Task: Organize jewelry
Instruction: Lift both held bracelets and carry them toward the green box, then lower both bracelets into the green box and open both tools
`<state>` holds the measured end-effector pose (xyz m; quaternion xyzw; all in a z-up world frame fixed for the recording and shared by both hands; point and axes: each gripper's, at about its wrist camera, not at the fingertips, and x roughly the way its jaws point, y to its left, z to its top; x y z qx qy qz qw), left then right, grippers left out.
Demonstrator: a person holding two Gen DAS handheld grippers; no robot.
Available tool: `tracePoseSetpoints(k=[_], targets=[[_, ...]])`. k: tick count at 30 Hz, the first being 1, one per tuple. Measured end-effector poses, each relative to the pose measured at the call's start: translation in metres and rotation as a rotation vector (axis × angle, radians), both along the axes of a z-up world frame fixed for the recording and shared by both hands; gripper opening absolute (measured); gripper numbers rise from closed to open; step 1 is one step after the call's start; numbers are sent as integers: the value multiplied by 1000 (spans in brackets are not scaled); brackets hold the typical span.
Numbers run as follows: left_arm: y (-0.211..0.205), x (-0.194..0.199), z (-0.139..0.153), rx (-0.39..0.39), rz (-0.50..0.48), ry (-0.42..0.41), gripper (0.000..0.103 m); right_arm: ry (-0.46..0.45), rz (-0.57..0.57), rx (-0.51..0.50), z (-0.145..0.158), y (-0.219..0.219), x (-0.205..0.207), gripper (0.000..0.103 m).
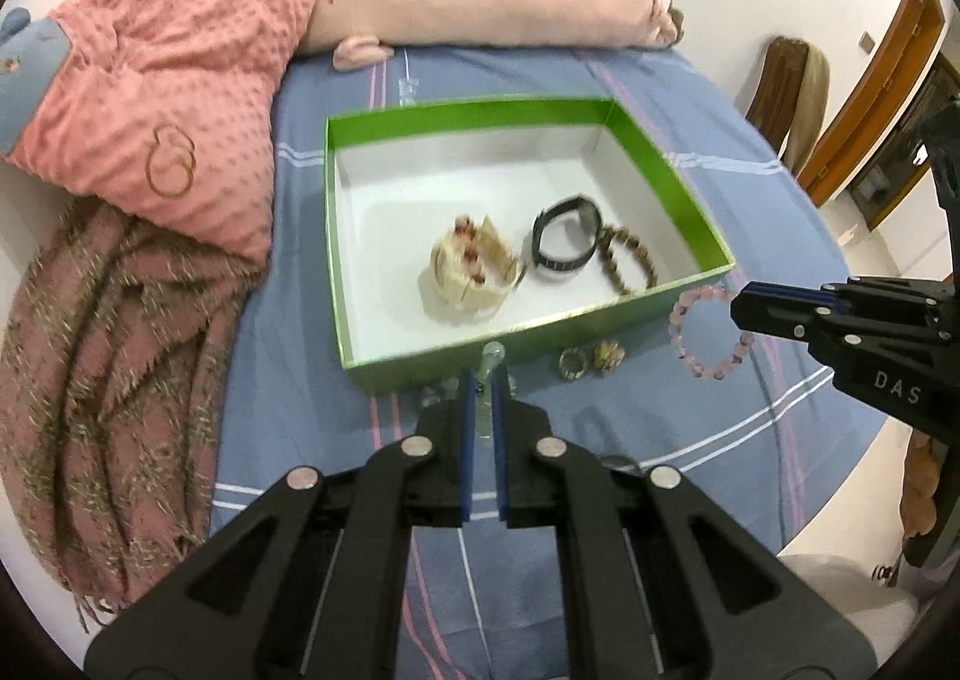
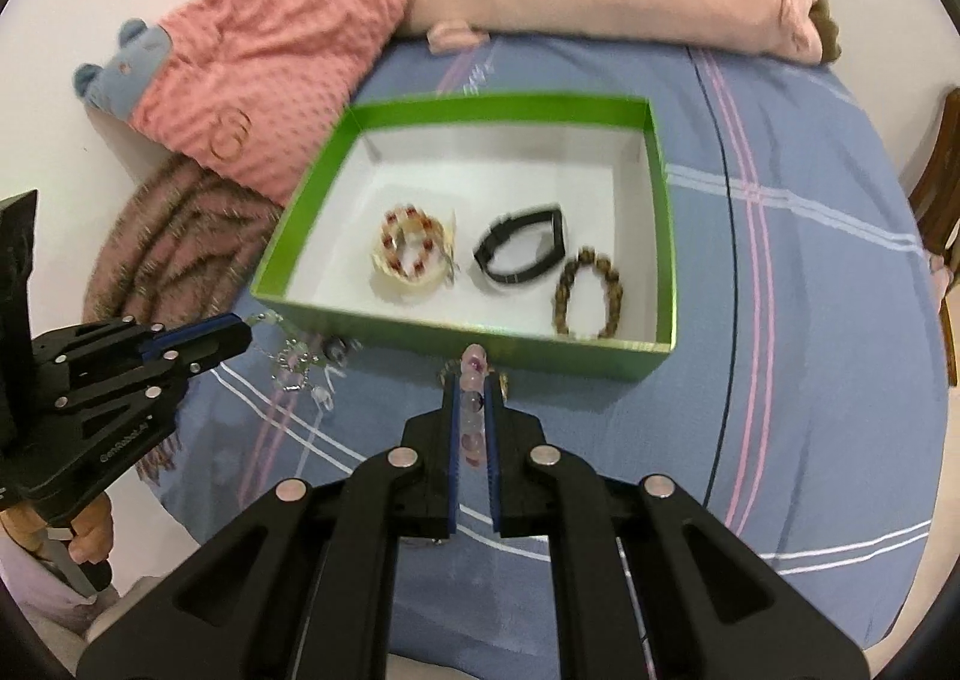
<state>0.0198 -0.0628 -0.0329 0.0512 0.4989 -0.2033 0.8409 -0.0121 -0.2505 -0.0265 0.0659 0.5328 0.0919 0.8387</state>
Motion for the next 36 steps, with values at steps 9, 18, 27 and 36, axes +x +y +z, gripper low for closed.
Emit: tracePoseSetpoints(k=[9,18,27,36], targets=[[-8,11,45,-31,-11,-95,0,-119,8,-18,47,-2,10,7],[-9,16,27,-8,-46,-37,0,-129,6,-13,52,-2,16,7],[-17,0,-82,78,-93,209,26,113,94,-1,-32,24,-8,7],[-23,16,-108,54,-85,241,35,183,91,2,-61,29,-12,7]])
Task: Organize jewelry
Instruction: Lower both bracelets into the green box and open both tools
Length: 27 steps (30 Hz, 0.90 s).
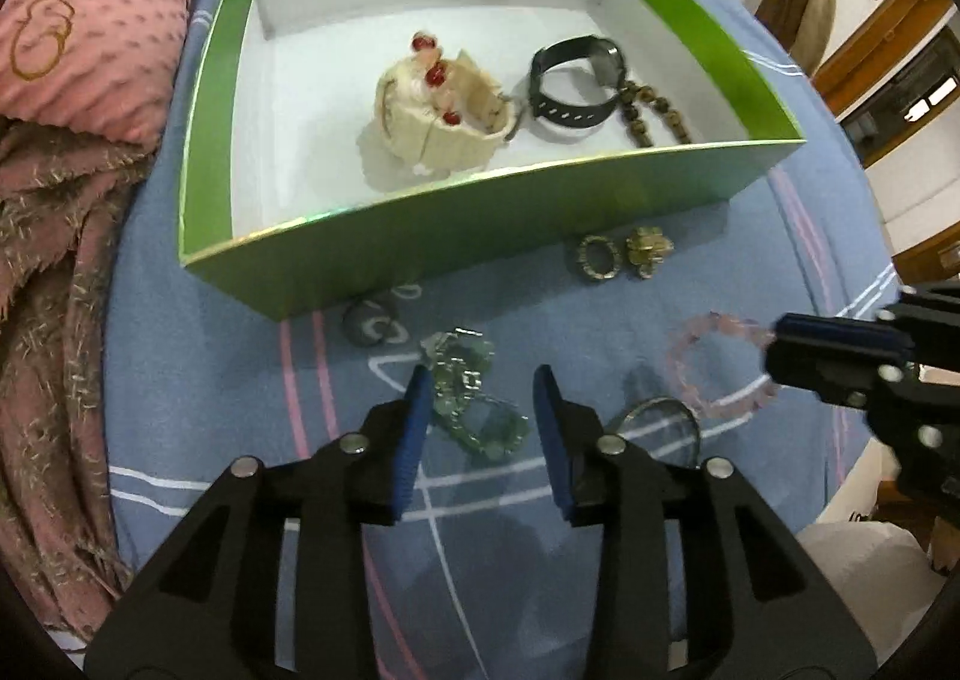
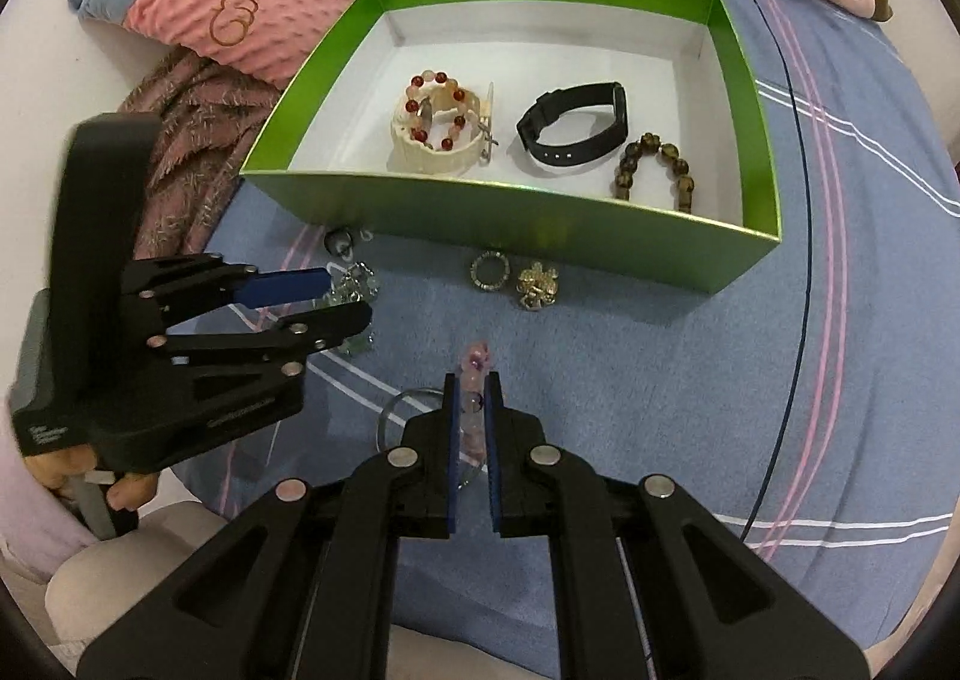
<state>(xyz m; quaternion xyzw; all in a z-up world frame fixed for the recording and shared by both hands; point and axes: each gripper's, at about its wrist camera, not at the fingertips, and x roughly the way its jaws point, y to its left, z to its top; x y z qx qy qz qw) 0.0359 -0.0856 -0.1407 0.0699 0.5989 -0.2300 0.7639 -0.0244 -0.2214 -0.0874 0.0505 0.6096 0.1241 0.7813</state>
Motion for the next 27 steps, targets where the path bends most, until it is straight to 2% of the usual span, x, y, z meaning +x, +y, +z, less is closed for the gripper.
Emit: tracePoseSetpoints(k=[3,5,6,11,20,27], targets=[[-2,0,-7,6,-8,12,35,-3,-3,5,1,-2,-1,7],[-2,0,-10,9,-8,15,26,-1,-9,7,0,-4,-1,7],[-1,0,-11,11,-7,15,16,0,-12,9,0,-4,-2,7],[6,-1,-6,-11,17,11,7,1,-18,10,-1,-5,0,7],[20,-11,41,-53,39,-68,7,-11,-24,8,5,-4,-2,7],[21,-9,95,-99,53,-175,7,-71,-32,21,30,-9,1,7]])
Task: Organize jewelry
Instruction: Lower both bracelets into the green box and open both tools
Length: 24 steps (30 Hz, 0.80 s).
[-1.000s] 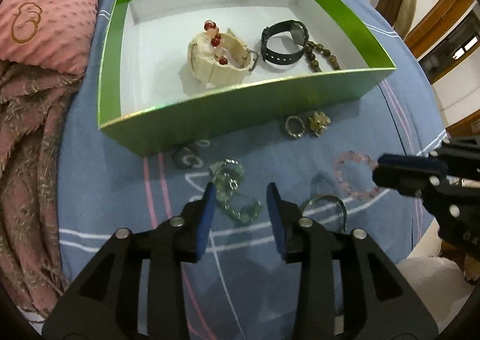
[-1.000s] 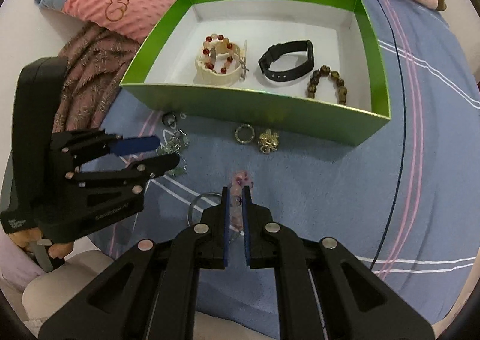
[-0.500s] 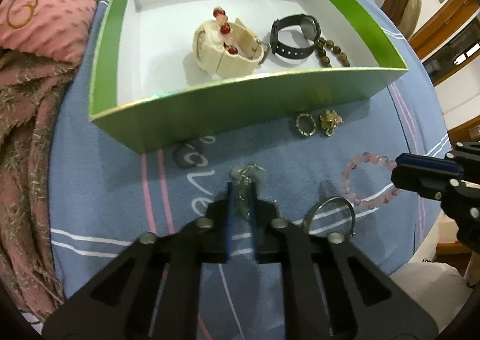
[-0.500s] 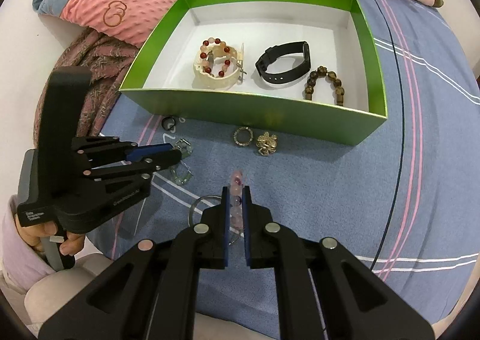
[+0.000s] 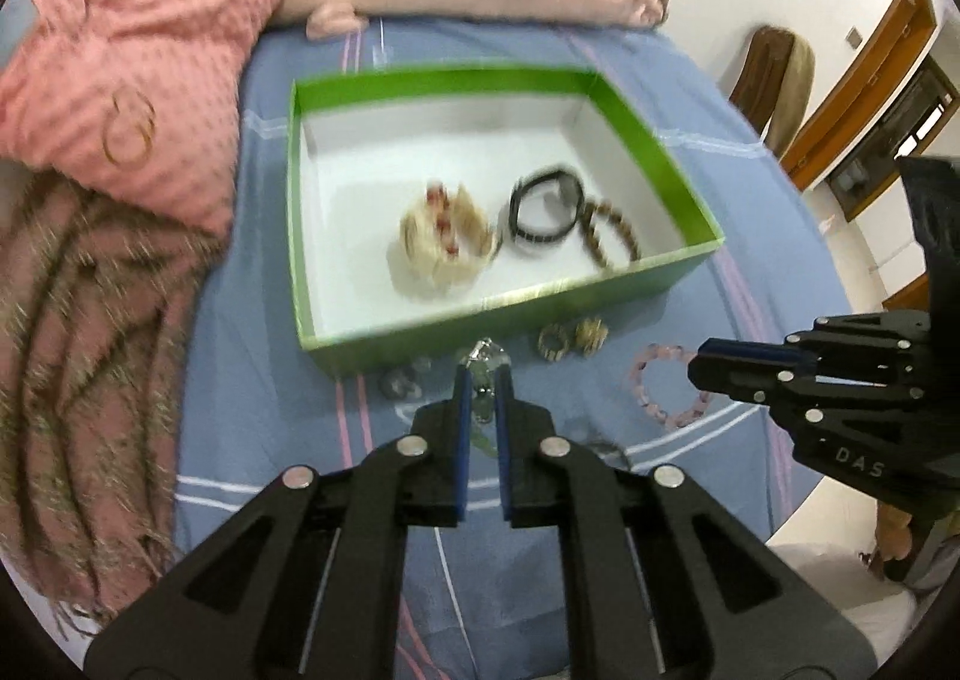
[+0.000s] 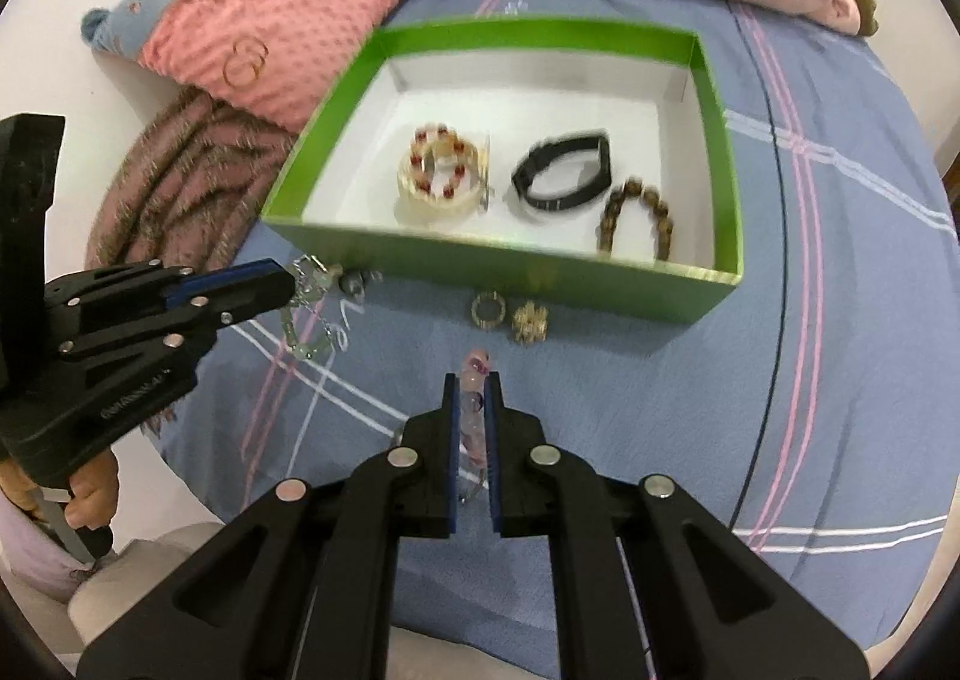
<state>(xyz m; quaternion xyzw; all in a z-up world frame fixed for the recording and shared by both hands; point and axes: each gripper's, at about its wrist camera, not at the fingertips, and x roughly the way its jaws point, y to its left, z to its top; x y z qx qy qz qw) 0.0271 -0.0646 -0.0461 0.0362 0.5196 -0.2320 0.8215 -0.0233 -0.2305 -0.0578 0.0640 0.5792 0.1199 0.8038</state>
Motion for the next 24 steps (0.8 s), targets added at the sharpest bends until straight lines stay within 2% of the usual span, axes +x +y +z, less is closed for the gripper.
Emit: tracePoseSetpoints(k=[5,9,12,18,24], targets=[[-3,12,31,-18,6,-70,7,-86,-12,7,33,-9,11,7],[-7,26,38,-13,9,-94,7,-149,-39,-3,53,-19,31,7],[-7,41,35,-11,25,-83,7,-171,-54,1,57,-26,43,7],[-5,66,5,-11,57,-9,7,-130,-72,7,34,-31,72,7],[-6,80,-28,21,68,55,7,-25,-82,-7,-14,-31,92,7]])
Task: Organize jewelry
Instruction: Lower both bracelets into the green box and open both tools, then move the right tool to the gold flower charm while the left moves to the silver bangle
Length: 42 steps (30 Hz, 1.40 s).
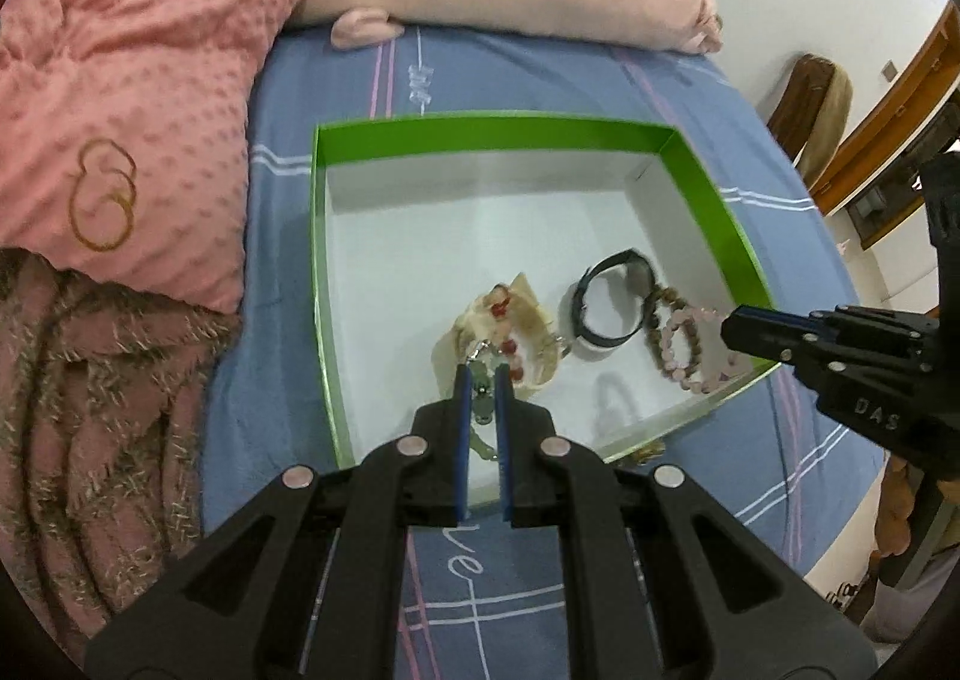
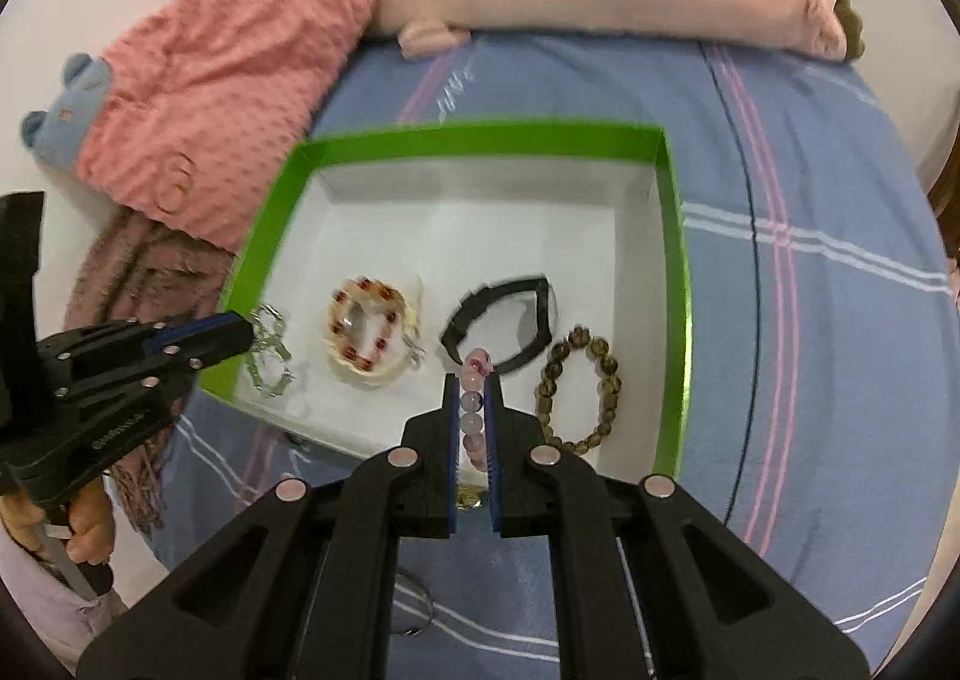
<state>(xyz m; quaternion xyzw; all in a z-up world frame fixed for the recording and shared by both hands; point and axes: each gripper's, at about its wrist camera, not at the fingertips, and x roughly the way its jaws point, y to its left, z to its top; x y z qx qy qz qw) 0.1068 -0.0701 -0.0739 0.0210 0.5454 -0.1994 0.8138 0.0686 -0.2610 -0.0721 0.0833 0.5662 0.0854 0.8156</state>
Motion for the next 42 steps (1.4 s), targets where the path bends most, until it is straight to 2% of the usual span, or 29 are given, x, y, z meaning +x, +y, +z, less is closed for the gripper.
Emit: tracePoseSetpoints(k=[5,7,15,19,22,23,24,25,31,36,42], targets=[[-2,3,-13,20,-2,28,8,40,-23,-9,-21,-3,4,10],[-1,4,-13,23,5,27,8,38,-39,-6,-21,-6,4,18],[4,-7,8,31,5,-29,17,-28,-46,41,14,-15,-16,19],[12,-31,26,14,-15,-70,28,-49,6,85,30,-12,-41,19],[21,-46,33,-9,-38,-73,39,-44,59,98,31,-6,-61,20],[22,-50,34,-10,-46,-70,40,-36,67,101,28,-3,-64,21],[23,-52,33,-7,-48,-68,41,-28,73,102,25,-1,-67,29],[24,-55,32,-2,-51,-63,41,-10,80,98,18,1,-69,33],[23,-61,-4,24,-61,38,41,56,70,84,-16,10,-64,33],[20,-54,-26,19,-41,84,41,69,67,64,-25,14,-55,33],[23,-30,-35,-16,7,124,41,60,54,45,-28,15,-44,33]])
